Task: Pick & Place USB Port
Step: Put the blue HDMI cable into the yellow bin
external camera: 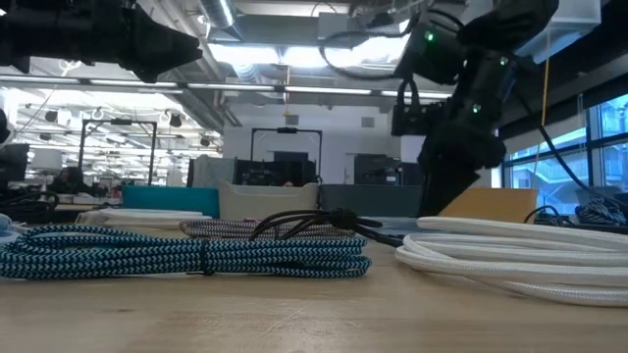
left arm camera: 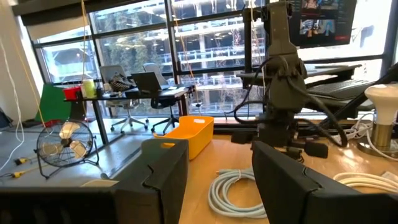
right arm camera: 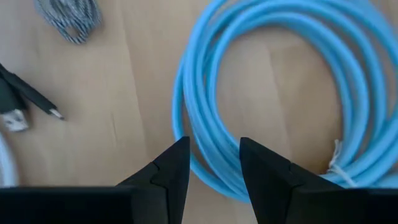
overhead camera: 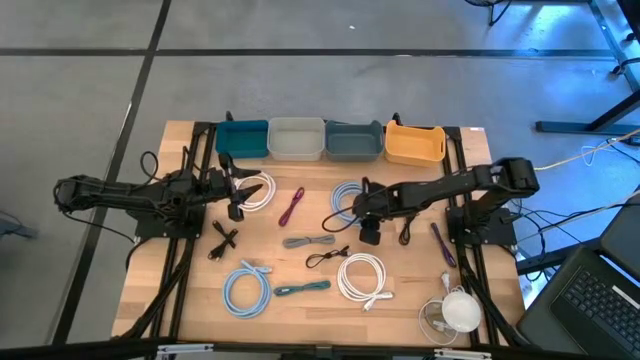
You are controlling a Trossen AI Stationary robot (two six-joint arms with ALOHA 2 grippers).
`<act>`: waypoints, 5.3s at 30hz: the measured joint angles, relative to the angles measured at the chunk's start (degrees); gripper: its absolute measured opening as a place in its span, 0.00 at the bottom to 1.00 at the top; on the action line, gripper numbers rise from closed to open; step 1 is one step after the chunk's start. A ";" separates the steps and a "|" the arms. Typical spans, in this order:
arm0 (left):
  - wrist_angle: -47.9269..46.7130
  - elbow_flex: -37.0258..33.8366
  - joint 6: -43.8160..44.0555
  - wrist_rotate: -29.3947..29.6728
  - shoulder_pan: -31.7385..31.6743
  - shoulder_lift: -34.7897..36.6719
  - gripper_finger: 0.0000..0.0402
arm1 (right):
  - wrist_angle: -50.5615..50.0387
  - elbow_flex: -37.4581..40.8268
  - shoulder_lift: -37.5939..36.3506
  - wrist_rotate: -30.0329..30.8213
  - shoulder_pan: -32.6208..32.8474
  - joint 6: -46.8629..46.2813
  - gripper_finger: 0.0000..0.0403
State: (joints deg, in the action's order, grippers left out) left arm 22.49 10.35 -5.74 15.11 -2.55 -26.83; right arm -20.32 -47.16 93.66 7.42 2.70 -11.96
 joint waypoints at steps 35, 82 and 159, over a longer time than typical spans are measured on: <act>-0.49 -0.02 -0.02 0.00 0.00 -0.05 0.42 | -19.71 0.11 -25.59 17.33 5.88 -13.81 0.04; -4.27 -0.07 -0.04 0.35 -0.13 -0.04 0.42 | -36.63 -26.53 -16.40 -15.17 -57.01 15.19 0.03; -3.44 -0.06 1.92 -1.93 -0.11 -0.04 0.42 | -31.47 -8.74 -12.70 -14.92 -56.68 16.89 0.14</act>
State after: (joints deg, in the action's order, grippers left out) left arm 19.05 10.29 -3.81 13.19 -2.66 -26.87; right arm -51.79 -55.90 80.97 -7.51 -53.98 4.94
